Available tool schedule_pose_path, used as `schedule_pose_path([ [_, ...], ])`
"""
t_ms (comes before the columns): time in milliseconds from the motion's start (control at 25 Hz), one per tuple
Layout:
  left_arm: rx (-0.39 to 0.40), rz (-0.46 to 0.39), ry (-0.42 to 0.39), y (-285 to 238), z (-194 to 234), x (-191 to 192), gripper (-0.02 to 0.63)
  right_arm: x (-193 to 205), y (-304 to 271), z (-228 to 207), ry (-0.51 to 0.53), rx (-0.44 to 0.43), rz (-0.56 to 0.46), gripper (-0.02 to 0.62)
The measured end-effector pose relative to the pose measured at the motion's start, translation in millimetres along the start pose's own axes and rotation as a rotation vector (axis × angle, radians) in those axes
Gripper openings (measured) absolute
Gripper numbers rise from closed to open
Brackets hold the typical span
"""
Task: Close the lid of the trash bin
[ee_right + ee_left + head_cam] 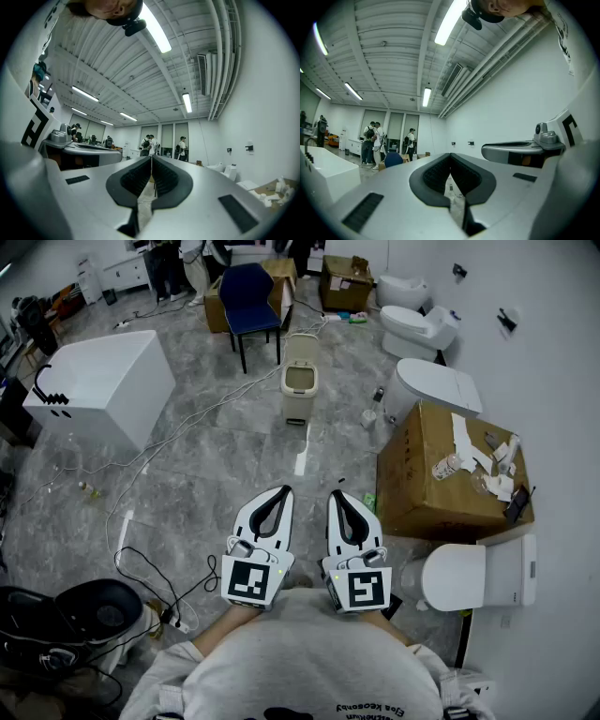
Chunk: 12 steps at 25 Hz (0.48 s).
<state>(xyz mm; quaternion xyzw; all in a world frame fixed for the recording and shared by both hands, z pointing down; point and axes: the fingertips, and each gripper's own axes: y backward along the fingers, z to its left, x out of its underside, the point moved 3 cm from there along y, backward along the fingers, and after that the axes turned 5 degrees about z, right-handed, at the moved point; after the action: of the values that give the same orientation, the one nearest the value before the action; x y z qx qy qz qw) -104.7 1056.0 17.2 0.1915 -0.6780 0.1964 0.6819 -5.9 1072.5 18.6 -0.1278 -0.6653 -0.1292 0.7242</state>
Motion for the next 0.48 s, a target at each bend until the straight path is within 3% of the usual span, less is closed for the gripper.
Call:
schedule_pose_path([
  [240,-0.017,0.019,-0.04,-26,-16,-3,0.02,-5,-7,-32,0.016,-0.019,-0.036,0.034],
  [480,-0.06,-0.024,-0.038,-40,-24,-4,0.02,1,-9,-50,0.004,-0.031,-0.048,0.034],
])
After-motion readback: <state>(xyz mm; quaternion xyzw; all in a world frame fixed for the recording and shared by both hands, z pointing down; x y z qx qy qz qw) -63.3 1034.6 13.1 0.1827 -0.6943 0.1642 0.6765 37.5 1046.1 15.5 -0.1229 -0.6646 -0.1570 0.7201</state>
